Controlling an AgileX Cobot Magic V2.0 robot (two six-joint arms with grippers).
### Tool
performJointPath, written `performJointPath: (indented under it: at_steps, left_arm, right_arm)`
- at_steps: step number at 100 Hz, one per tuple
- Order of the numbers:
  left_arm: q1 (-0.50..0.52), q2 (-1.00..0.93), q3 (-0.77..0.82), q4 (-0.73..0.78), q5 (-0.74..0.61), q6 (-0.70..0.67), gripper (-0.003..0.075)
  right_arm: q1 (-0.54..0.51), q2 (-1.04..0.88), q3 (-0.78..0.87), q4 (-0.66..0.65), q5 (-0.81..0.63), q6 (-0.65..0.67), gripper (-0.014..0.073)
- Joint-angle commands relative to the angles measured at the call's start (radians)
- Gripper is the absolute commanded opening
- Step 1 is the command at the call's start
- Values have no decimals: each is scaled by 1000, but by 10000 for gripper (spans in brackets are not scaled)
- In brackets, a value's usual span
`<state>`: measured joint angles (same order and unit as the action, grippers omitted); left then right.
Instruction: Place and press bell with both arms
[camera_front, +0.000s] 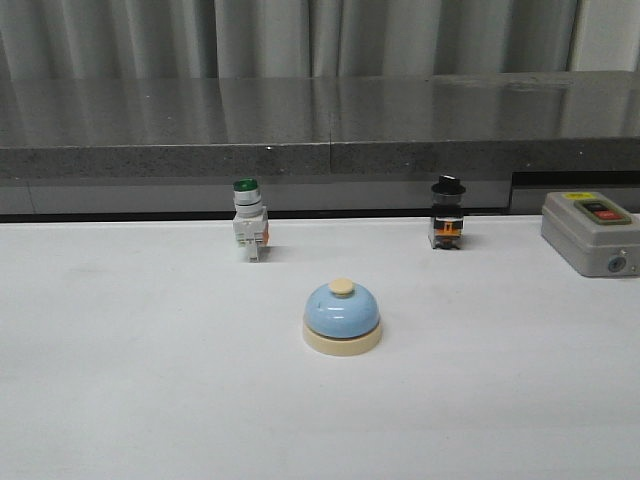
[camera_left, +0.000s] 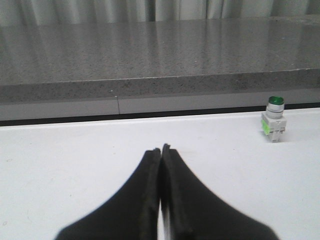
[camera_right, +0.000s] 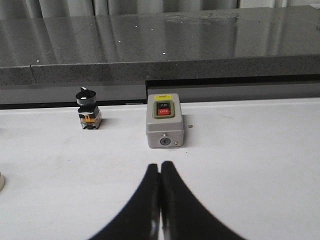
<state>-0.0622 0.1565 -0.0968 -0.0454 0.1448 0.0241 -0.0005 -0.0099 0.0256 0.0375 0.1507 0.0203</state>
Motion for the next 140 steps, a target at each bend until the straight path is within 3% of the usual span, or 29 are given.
performJointPath:
  at_steps: [1,25,140]
  left_arm:
    - [15,-66,26,0,-85,-17,-20]
    - [14,-190,141,-4,-120,-24,-20]
    - [14,-190,141,-6,-121,-24,-20]
  right_arm:
    - [-7,-18,-14,-9,-85,-2,-60]
    - [-7,-18,-14,-9,-85,-2,-60]
    - [-7,-18,-14,-32,-86,-27,-60]
